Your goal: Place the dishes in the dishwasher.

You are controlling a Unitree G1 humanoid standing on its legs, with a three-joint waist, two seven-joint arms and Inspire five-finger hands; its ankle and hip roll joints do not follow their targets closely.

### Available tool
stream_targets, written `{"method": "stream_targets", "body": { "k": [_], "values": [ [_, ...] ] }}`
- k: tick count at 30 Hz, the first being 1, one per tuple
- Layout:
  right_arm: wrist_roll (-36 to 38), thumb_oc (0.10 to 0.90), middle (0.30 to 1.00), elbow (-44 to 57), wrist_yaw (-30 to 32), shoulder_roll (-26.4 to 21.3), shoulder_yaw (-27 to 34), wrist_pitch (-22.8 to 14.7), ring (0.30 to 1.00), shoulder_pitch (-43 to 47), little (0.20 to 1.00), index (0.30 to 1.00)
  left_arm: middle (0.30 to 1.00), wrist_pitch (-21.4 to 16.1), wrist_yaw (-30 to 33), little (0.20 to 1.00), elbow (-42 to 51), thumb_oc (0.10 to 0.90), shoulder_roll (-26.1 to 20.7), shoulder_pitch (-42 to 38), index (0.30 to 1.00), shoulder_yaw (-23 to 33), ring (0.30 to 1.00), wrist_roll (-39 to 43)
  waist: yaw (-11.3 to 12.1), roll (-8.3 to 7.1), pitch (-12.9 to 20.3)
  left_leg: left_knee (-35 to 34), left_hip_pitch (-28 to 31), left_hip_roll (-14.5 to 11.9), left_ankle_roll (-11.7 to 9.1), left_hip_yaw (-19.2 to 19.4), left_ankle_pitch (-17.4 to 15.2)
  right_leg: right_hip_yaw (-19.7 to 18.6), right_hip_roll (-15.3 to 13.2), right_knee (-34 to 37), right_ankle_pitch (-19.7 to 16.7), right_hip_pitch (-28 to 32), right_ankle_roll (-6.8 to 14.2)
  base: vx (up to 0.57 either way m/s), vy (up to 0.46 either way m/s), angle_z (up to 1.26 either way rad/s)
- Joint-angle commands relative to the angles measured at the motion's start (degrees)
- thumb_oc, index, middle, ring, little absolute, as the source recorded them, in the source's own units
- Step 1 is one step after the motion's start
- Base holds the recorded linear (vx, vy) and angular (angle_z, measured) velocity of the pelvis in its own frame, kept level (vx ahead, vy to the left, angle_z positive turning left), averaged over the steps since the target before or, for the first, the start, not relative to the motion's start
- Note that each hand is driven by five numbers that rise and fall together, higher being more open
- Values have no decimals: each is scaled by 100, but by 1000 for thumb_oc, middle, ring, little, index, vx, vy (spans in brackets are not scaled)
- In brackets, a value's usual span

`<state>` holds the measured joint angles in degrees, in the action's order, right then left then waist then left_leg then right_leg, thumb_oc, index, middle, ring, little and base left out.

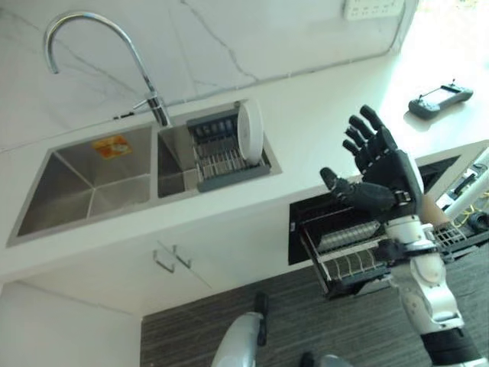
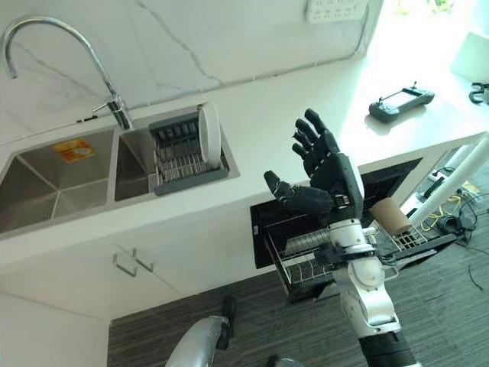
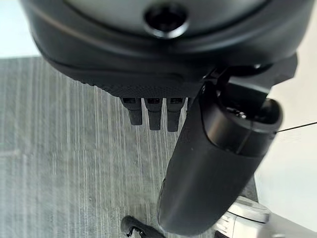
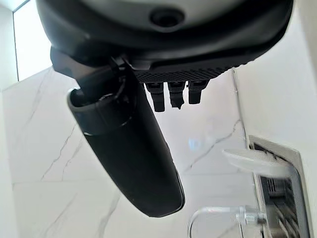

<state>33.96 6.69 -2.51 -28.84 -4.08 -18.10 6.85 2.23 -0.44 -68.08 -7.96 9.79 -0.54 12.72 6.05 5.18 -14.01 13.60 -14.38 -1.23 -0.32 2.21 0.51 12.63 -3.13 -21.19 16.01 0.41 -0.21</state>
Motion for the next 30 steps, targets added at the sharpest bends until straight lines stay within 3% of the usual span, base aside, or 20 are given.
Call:
{"method": "stream_targets", "body": {
  "k": [1,11,21,30],
  "values": [
    [100,800,900,653,12,41,206,-361,900,478,900,900,900,-71,138,900,75,800,-349,-137,900,-159,900,-35,22,-291,379,358,-36,45,48,-77,-978,278,-150,401,312,436,304,101,45,-19],
    [-58,800,900,536,533,14,140,-92,900,923,900,900,900,-38,235,900,-126,800,-410,-242,900,-259,900,-264,287,-458,442,358,-8,120,79,-166,-1065,504,-333,401,326,409,373,78,20,2],
    [109,800,900,181,1041,151,-144,136,900,1689,900,900,900,-105,105,900,-141,800,-510,-222,900,-351,900,-470,577,-450,427,358,-62,202,56,-340,-1021,698,-476,401,256,257,423,58,27,8],
    [156,800,900,-90,1462,216,-205,266,900,2035,900,900,900,-108,36,900,-61,800,-591,-241,900,-478,900,-547,668,-488,386,358,-62,215,53,-390,-1017,780,-515,401,251,260,422,63,7,1]
  ]
}}
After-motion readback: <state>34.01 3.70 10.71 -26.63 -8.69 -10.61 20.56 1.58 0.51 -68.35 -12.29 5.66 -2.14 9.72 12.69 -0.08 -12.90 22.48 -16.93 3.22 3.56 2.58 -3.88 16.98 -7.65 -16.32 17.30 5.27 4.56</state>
